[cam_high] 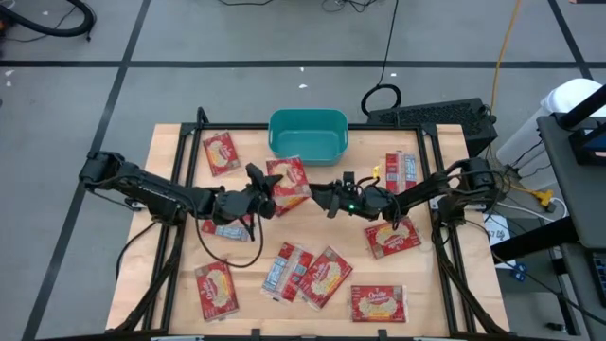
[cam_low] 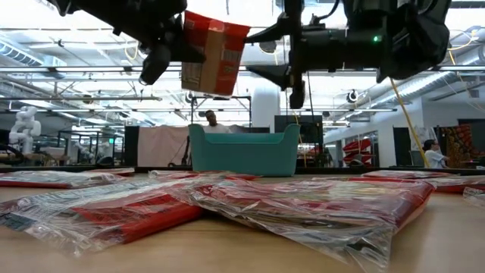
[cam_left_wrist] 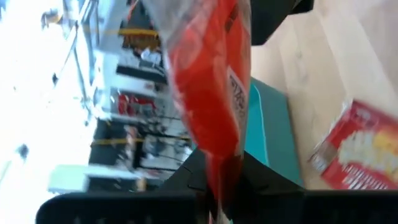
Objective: Sort popcorn bags into baskets
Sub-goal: Put the red popcorn bag into the green bin
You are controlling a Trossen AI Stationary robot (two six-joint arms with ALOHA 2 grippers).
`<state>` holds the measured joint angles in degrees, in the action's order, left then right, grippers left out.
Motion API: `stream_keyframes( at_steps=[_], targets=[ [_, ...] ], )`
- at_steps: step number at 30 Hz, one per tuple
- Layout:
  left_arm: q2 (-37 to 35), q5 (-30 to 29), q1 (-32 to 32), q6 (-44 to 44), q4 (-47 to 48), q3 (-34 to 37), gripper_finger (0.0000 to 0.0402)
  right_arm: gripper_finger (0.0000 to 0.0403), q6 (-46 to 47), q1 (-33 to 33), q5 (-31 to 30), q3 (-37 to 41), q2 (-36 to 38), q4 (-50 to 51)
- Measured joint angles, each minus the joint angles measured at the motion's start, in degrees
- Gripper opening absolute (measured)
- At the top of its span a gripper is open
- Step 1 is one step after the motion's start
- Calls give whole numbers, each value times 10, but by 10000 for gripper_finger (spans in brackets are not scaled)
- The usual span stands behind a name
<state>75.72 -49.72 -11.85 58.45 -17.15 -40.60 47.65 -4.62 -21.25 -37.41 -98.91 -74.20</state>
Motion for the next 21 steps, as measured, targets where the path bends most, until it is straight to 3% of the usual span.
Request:
stream_keyframes(
  at_steps=[9, 14, 21],
  targets=[
    [0, 1, -32, 187, -9, 0, 23, 244, 4, 0, 126, 0, -10, 18],
    [0, 1, -57, 236, -23, 0, 30, 243, 24, 9, 212, 0, -10, 108],
    [0, -14, -72, 242, -25, 0, 24, 243, 23, 34, 217, 0, -10, 166]
  ],
)
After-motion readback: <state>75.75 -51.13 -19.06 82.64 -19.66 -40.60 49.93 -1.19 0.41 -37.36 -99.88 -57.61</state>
